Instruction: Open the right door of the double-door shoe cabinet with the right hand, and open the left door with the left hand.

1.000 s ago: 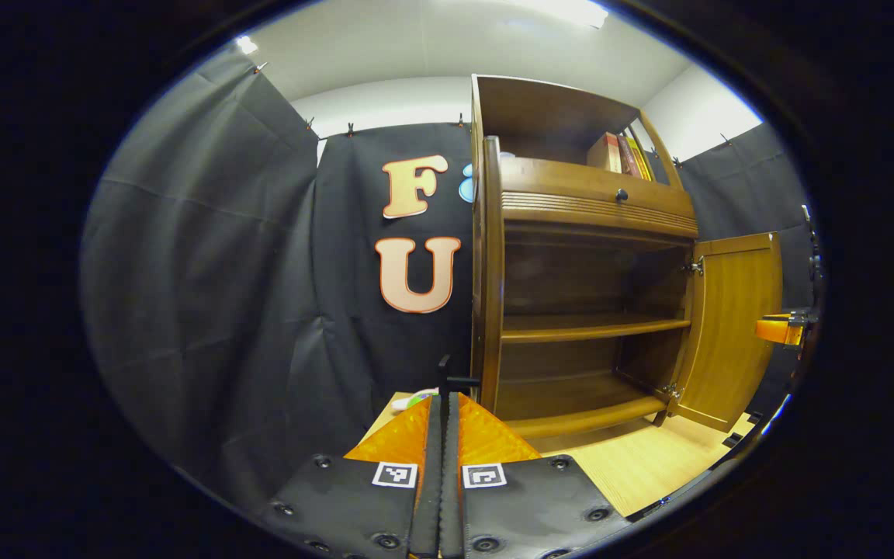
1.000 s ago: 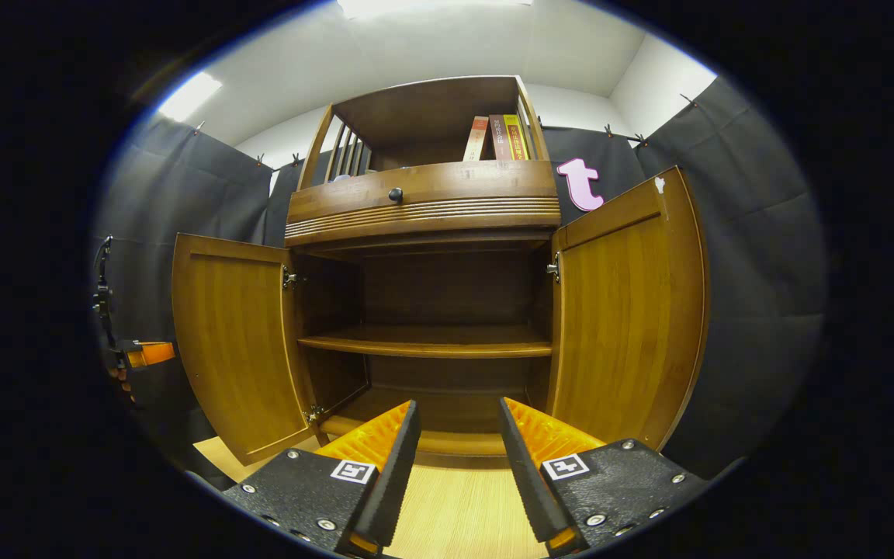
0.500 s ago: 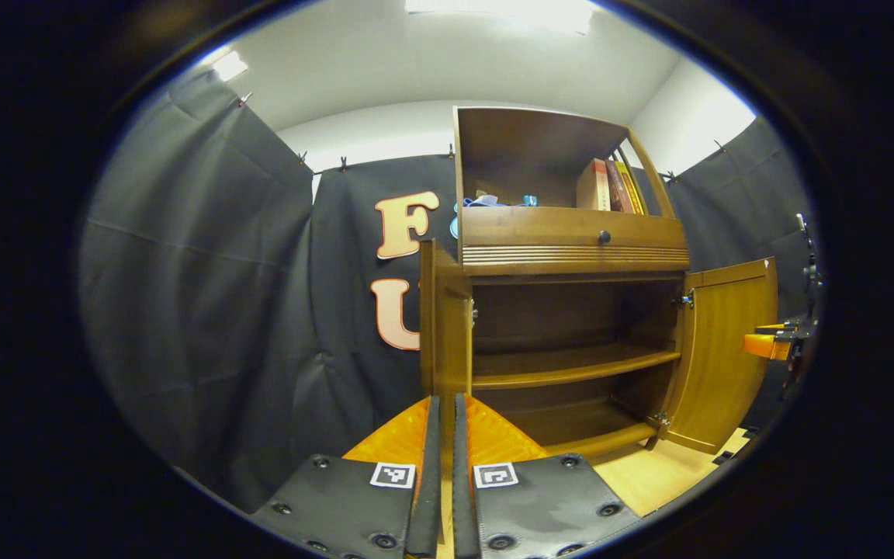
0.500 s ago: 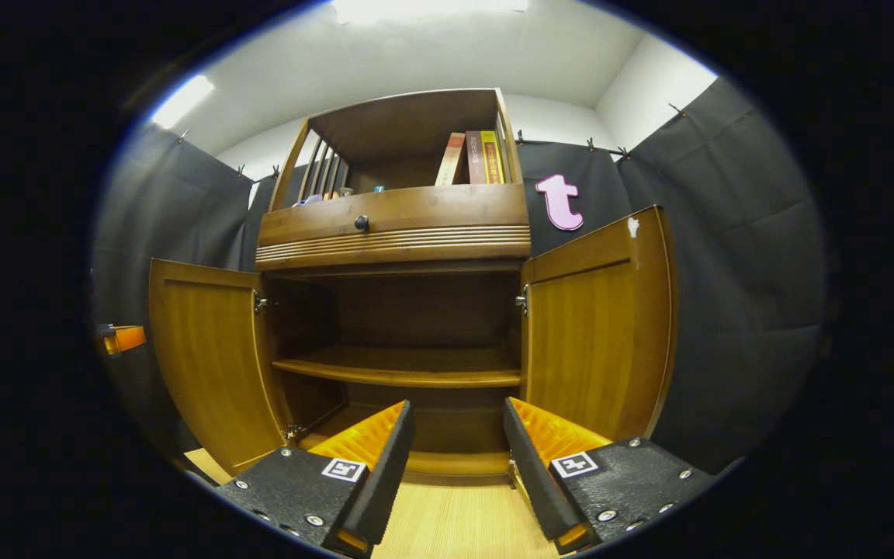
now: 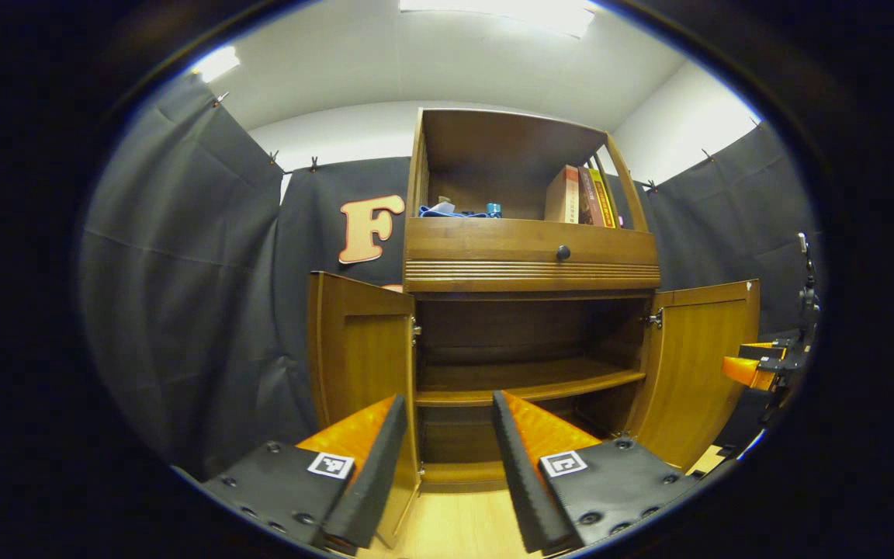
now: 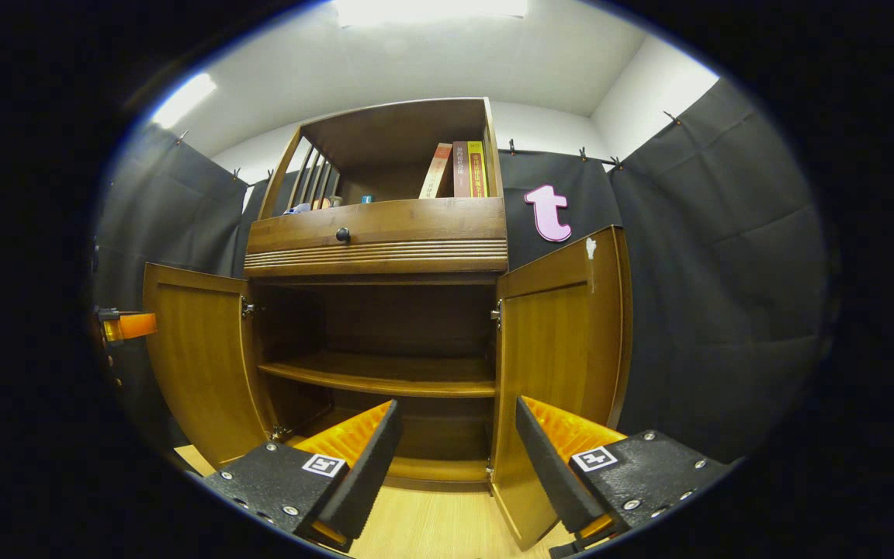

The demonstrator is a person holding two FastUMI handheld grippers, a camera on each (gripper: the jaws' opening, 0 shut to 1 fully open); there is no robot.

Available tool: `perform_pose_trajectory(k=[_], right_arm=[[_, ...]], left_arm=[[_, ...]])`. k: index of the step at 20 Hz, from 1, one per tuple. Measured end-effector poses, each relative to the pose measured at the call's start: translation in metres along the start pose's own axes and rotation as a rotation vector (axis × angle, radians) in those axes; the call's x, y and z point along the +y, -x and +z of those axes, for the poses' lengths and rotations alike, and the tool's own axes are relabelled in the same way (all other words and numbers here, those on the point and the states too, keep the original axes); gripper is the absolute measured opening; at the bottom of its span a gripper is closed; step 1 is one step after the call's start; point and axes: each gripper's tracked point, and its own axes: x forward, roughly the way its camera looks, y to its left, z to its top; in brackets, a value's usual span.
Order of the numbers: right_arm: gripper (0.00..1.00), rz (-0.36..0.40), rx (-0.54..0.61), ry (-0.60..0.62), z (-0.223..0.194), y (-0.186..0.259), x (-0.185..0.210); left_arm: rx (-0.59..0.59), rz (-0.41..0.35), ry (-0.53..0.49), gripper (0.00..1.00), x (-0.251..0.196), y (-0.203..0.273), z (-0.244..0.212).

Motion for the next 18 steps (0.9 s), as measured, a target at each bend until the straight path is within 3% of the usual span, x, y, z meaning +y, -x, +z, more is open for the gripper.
perform_pose_trajectory(k=[1,2,3,4,13,18], right_arm=[[1.0,-0.004,-0.004,-0.001,0.001,0.0,-0.004],[0.91,-0.007,-0.007,-0.005,0.002,0.0,-0.007],[1.0,-0.009,-0.008,-0.012,0.003,0.0,-0.01],[0.91,-0.008,-0.01,-0.018,0.004,0.0,-0.013],[0.91,-0.015,-0.009,-0.027,0.003,-0.008,-0.026],[0.91,-0.006,-0.005,-0.006,0.002,-0.013,-0.023]], left_arm=[[-0.001,0.005,-0.001,0.77,-0.001,-0.003,0.001],[-0.004,0.002,0.001,0.82,-0.005,-0.007,0.003],[-0.003,0.001,0.003,0.86,-0.009,-0.009,0.003],[-0.003,0.001,0.0,0.86,-0.012,-0.011,0.005],[-0.031,0.0,-0.038,0.88,-0.025,-0.023,0.013],[0.006,0.008,-0.006,0.97,-0.02,-0.031,0.0]])
